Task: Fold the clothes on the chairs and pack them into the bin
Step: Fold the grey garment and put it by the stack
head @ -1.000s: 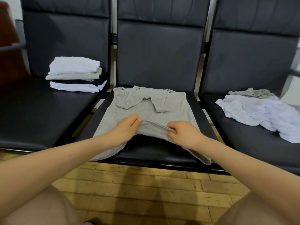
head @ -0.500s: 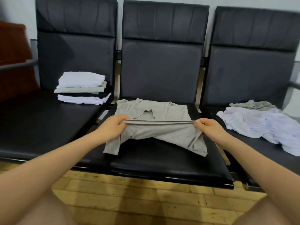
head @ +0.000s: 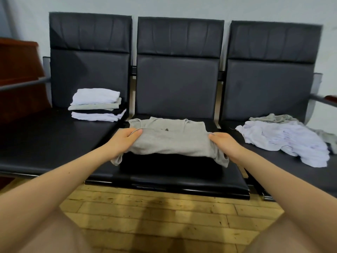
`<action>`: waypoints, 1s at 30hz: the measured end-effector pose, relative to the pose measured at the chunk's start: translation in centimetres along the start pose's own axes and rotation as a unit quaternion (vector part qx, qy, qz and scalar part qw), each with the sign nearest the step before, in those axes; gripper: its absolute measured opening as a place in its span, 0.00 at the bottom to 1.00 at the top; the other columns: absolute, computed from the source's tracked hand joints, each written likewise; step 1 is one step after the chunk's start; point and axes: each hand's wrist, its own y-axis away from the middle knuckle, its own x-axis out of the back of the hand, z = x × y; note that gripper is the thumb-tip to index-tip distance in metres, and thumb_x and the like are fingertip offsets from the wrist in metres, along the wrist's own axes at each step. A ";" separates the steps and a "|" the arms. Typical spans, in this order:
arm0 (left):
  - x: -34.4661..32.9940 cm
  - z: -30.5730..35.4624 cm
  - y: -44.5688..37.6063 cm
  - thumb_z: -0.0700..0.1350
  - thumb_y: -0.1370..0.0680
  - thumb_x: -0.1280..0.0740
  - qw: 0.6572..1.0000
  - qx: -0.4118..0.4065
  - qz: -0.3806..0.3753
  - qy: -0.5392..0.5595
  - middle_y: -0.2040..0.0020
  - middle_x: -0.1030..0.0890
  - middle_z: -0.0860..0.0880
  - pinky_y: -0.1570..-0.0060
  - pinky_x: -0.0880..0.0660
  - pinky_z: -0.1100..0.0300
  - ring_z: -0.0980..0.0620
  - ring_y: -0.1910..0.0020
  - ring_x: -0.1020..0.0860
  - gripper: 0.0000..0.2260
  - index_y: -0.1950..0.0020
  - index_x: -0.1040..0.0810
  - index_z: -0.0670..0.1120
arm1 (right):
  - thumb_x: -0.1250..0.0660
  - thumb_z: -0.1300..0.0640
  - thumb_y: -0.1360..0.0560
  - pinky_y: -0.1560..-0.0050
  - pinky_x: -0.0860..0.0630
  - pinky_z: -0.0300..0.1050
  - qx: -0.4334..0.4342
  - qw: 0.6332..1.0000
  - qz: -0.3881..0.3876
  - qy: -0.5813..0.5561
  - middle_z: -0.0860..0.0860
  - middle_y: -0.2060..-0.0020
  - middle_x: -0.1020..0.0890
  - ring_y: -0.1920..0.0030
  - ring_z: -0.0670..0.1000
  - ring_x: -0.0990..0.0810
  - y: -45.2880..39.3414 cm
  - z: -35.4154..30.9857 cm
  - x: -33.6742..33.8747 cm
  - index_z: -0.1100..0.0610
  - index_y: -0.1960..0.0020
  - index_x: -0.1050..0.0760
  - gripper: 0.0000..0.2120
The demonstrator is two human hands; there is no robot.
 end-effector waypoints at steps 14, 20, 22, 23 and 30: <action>4.0 -3.3 -2.7 0.41 0.19 0.43 0.961 -0.020 -0.012 -0.276 0.50 0.20 0.46 0.55 0.32 0.56 0.50 0.54 0.26 0.08 0.48 0.24 0.47 | 0.41 0.63 0.23 0.64 0.30 0.36 0.067 0.984 0.018 0.162 0.49 0.61 0.22 0.60 0.47 0.25 -1.3 -0.2 2.6 0.58 0.56 0.22 0.09; 1.8 -3.4 -5.8 0.34 0.22 0.46 0.974 0.034 0.027 -0.223 0.55 0.21 0.41 0.68 0.25 0.53 0.42 0.66 0.23 0.13 0.46 0.25 0.44 | 0.42 0.65 0.24 0.60 0.25 0.47 0.020 0.969 0.092 0.229 0.60 0.57 0.18 0.61 0.55 0.23 -5.5 1.8 1.5 0.65 0.52 0.21 0.10; 1.0 -3.5 -7.0 0.33 0.22 0.46 0.979 0.020 0.068 -0.190 0.51 0.20 0.39 0.59 0.24 0.48 0.39 0.57 0.22 0.13 0.44 0.25 0.41 | 0.42 0.63 0.23 0.63 0.28 0.45 0.035 0.965 0.138 0.219 0.57 0.59 0.19 0.60 0.56 0.23 -6.5 2.3 0.9 0.63 0.55 0.23 0.09; 0.6 -3.6 -7.6 0.34 0.21 0.45 0.978 0.013 0.094 -0.186 0.50 0.20 0.39 0.55 0.25 0.47 0.39 0.53 0.23 0.12 0.42 0.25 0.40 | 0.41 0.62 0.23 0.66 0.32 0.42 0.045 0.967 0.162 0.194 0.53 0.62 0.21 0.63 0.52 0.24 -6.9 2.5 0.6 0.59 0.57 0.24 0.08; -1.5 -5.7 -12.5 0.44 0.17 0.44 0.948 -0.009 0.214 -0.235 0.53 0.19 0.41 0.64 0.31 0.51 0.40 0.55 0.23 0.11 0.42 0.25 0.43 | 0.34 0.54 0.24 0.60 0.31 0.45 0.053 0.963 0.258 0.056 0.50 0.63 0.20 0.61 0.50 0.24 -12.2 3.1 0.2 0.57 0.57 0.21 0.07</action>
